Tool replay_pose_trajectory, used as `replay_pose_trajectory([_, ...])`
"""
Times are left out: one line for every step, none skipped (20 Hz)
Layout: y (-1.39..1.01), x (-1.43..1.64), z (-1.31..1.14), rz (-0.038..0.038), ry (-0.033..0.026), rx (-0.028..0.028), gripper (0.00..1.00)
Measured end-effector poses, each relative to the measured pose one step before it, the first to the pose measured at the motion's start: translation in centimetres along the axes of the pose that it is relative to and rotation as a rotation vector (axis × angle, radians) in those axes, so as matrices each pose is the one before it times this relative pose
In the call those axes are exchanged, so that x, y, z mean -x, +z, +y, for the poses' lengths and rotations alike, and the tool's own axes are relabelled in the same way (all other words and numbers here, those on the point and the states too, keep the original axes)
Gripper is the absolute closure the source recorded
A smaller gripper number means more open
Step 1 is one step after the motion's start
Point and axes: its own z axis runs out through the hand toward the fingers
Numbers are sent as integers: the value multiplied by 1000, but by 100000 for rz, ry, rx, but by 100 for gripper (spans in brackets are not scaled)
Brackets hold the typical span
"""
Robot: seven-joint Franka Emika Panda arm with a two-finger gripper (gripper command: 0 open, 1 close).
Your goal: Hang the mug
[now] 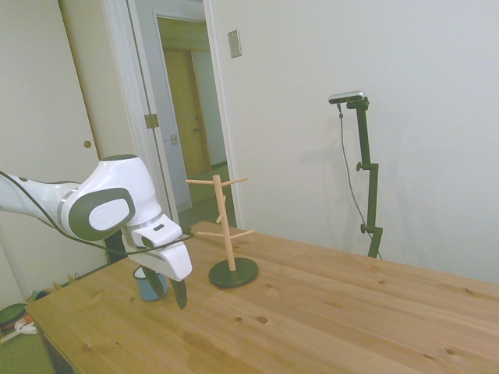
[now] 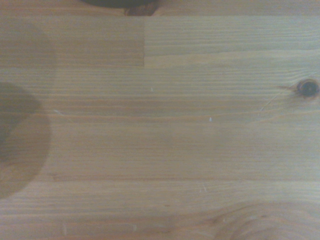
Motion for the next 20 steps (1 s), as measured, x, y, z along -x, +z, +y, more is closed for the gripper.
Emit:
replay_pose_trajectory([12,-7,-9,-75,-5,73,0])
replay_pose_trajectory([-14,43,-26,-172,-203,275,0])
replay_pose_trajectory([-173,70,-174,-41,-500,100,0])
replay_pose_trajectory([-289,54,-209,-73,-877,166,0])
replay_pose_trajectory([-312,73,-167,-190,-1878,313,0])
replay_pose_trajectory([-334,11,-129,117,-2453,266,0])
replay_pose_trajectory([-346,-14,-101,206,-3414,788,0])
replay_pose_trajectory([-298,-10,-141,706,-3702,1004,0])
replay_pose_trajectory([-198,37,-218,1118,-3374,716,0])
replay_pose_trajectory([-93,154,-269,1072,-3749,989,0])
replay_pose_trajectory([-25,267,-352,858,-4369,1008,0])
replay_pose_trajectory([-29,363,-492,498,-4345,558,0])
replay_pose_trajectory([-16,395,-567,318,-4413,388,0])
replay_pose_trajectory([-5,408,-623,386,-4521,547,0])
replay_pose_trajectory([-6,439,-703,444,-4273,646,0])
replay_pose_trajectory([-13,444,-716,379,-3892,353,0])
replay_pose_trajectory([-13,458,-798,686,-3306,564,0])
replay_pose_trajectory([-39,484,-903,946,-2940,735,0])
replay_pose_trajectory([-38,453,-851,773,-2622,546,0])
replay_pose_trajectory([-32,476,-908,864,-2973,870,0])
